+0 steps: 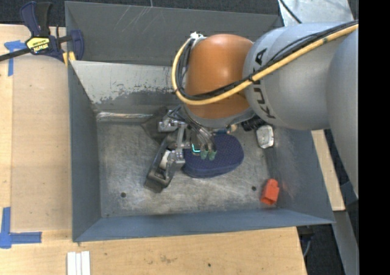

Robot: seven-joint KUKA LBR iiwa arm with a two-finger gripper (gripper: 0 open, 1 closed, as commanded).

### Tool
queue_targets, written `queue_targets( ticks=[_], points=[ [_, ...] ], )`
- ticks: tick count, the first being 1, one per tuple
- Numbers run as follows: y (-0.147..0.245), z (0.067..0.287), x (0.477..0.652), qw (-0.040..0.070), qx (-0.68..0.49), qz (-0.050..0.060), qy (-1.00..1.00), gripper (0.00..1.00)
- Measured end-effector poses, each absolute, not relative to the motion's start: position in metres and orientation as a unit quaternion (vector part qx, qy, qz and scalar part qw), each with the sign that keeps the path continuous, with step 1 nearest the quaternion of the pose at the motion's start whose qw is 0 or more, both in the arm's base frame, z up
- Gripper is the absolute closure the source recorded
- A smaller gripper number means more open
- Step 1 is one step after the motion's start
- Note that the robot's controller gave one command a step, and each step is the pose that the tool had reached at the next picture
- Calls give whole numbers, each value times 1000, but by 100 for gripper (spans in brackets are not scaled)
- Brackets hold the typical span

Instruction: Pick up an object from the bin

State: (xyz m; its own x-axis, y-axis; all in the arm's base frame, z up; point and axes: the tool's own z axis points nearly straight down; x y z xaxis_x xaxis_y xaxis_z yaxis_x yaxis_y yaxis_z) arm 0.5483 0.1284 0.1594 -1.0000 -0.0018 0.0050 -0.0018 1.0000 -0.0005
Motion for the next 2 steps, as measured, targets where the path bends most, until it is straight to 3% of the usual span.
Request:
queue_targets(
  ticks=[1,2],
  points=[
    [100,127,581,-10,14,0,-1000,0],
    [50,126,567,-1,1,1,-1000,0]
  ],
)
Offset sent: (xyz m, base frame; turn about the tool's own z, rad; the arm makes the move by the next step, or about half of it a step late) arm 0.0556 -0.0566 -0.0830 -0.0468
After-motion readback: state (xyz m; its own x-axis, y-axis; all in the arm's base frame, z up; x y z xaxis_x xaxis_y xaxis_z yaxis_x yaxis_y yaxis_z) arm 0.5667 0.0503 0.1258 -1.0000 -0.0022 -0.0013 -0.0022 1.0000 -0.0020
